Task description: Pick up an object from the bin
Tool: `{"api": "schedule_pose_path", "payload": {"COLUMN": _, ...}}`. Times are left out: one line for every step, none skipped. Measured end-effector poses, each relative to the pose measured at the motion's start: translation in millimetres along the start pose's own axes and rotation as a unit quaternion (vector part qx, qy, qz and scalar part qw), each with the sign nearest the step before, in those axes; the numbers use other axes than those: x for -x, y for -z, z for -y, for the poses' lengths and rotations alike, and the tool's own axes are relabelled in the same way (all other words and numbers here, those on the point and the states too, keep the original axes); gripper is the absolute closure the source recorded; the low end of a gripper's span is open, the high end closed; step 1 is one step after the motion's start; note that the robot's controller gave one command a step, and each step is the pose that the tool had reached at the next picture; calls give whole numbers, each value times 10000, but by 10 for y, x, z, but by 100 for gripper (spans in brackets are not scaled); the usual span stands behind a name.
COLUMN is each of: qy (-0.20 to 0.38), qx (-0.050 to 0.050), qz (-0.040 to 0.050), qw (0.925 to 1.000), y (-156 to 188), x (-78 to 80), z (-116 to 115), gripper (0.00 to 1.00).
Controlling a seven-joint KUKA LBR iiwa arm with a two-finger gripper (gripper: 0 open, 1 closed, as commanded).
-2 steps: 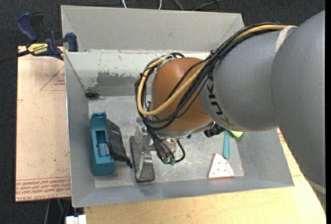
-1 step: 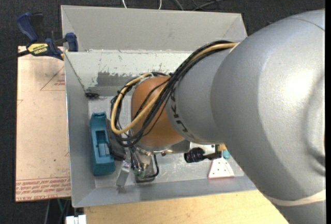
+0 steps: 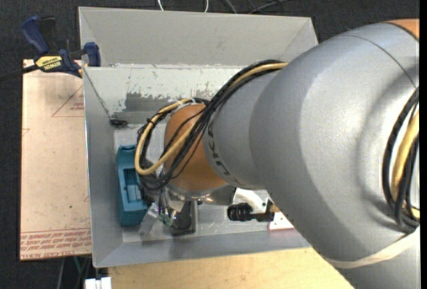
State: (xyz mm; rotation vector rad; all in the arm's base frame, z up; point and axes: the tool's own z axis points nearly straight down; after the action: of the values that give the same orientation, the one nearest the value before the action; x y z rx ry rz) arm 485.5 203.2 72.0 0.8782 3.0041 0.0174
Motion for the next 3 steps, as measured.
{"api": "schedule_pose_path", "payload": {"qy": -113, "qx": -55, "qz": -42, "qw": 9999, "y": -20, "x": 173, "z": 236, "gripper": 100}}
{"api": "schedule_pose_path", "payload": {"qy": -113, "qx": -55, "qz": -42, "qw": 9999, "y": -20, "x": 173, "z": 236, "gripper": 100}}
{"api": "schedule_pose_path", "payload": {"qy": -109, "qx": -74, "qz": -60, "qw": 9999, "y": 158, "x": 163, "z": 246, "gripper": 100}}
